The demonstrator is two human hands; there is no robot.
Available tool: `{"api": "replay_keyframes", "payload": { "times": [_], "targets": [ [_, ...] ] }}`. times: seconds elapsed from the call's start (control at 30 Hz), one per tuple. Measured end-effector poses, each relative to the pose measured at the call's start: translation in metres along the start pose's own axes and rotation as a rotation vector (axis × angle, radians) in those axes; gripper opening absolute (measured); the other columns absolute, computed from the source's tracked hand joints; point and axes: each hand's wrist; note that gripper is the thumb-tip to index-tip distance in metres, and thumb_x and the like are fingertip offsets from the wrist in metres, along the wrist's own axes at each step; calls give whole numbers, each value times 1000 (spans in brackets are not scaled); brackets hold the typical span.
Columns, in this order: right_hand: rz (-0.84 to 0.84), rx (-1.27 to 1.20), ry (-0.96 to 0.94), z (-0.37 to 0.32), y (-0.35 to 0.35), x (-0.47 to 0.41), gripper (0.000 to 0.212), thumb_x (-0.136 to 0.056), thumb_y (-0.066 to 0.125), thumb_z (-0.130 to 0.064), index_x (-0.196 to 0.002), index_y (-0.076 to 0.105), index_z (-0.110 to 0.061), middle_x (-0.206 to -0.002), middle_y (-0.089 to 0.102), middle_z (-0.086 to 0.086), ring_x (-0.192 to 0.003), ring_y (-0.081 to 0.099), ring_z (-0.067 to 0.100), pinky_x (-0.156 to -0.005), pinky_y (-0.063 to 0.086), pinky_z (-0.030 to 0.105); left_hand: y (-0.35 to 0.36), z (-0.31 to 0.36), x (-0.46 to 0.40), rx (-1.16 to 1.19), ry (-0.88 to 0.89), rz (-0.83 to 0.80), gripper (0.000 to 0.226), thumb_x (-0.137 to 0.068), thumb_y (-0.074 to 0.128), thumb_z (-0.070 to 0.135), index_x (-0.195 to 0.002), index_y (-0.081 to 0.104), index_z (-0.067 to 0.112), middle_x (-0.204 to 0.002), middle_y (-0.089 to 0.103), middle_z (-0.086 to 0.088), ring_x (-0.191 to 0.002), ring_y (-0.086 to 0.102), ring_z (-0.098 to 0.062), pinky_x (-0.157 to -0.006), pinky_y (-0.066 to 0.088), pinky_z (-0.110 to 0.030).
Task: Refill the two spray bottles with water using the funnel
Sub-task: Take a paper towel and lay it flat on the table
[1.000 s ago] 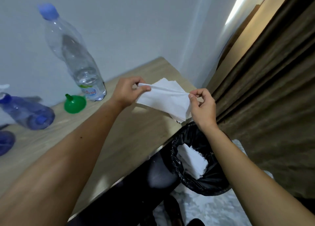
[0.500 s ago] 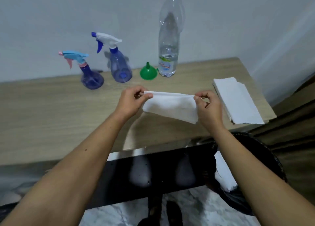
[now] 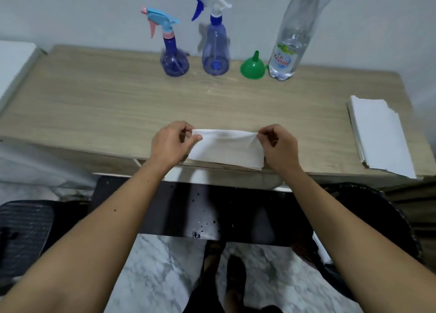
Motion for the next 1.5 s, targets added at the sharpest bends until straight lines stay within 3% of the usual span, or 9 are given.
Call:
{"api": "replay_keyframes", "payload": {
  "times": [0.1, 0.27, 0.37, 0.43, 0.57, 1.0, 1.17, 1.33, 1.5],
  "targets": [
    [33, 35, -40, 2, 1, 3, 17, -92, 74, -8, -109, 73, -11, -106, 71, 2, -90, 65, 18, -87, 51, 20, 1, -1, 9, -65, 42, 3, 42, -84, 81, 50, -118, 66, 31, -113, 65, 13, -104, 65, -13, -85, 51, -34],
    [16, 160, -282, -1, 14, 19, 32, -95, 66, -17, -125, 66, -7, -134, 62, 11, -128, 56, 29, -113, 42, 38, 19, 9, 18, -203, 313, 79, 51, -94, 72, 44, -136, 60, 17, -142, 55, -6, -136, 50, -25, -100, 52, -43],
    [-159, 315, -374, 0, 24, 22, 58, -102, 53, -33, -151, 47, -3, -162, 40, 18, -154, 35, 36, -128, 29, 44, 44, 18, 12, -210, 506, -118, 56, -102, 60, 31, -150, 49, 5, -164, 39, -18, -156, 31, -34, -126, 32, -46],
    [-279, 413, -338, 1, 31, 23, 71, -105, 37, -45, -163, 28, -5, -172, 22, 18, -161, 19, 35, -131, 20, 45, 57, 19, 15, -299, 509, -229, 63, -108, 40, 36, -162, 31, 3, -173, 21, -16, -162, 14, -30, -131, 20, -47],
    [-323, 609, -312, 7, 42, 31, 75, -105, 17, -51, -165, 24, -7, -175, 18, 15, -163, 16, 31, -130, 21, 50, 61, 14, 20, -426, 515, -238, 71, -107, 16, 46, -166, 19, 6, -175, 16, -10, -163, 12, -24, -133, 12, -44],
    [-354, 681, -273, -63, 121, 32, 74, -105, 21, -48, -165, 24, -5, -174, 16, 18, -163, 14, 34, -131, 13, 53, -1, -64, -1, -468, 572, -233, 65, -110, 24, 40, -162, 31, 1, -170, 30, -16, -159, 27, -30, -128, 26, -51],
    [-346, 683, -273, -100, 164, 25, 72, -104, 27, -45, -163, 30, -2, -172, 25, 20, -160, 22, 36, -129, 21, 55, -32, -103, -19, -450, 542, -253, 67, -109, 24, 43, -163, 29, 3, -171, 27, -16, -160, 26, -27, -129, 25, -50],
    [-365, 738, -254, -128, 198, 7, 74, -103, 26, -46, -158, 39, 2, -167, 33, 24, -157, 31, 39, -126, 27, 58, -58, -135, -46, -413, 519, -314, 74, -106, 16, 49, -167, 14, 8, -175, 11, -11, -163, 10, -21, -133, 8, -44],
    [-398, 760, -228, -144, 220, -14, 78, -103, 15, -49, -165, 24, -2, -173, 20, 20, -162, 14, 35, -130, 12, 54, -72, -150, -75, -394, 502, -334, 77, -103, 9, 52, -167, 8, 9, -176, 2, -8, -163, 0, -18, -130, -10, -32]
  ]
}}
Point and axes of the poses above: each hand's wrist, its own x-axis away from the middle knuckle, its own y-axis out of the palm, z = x × y
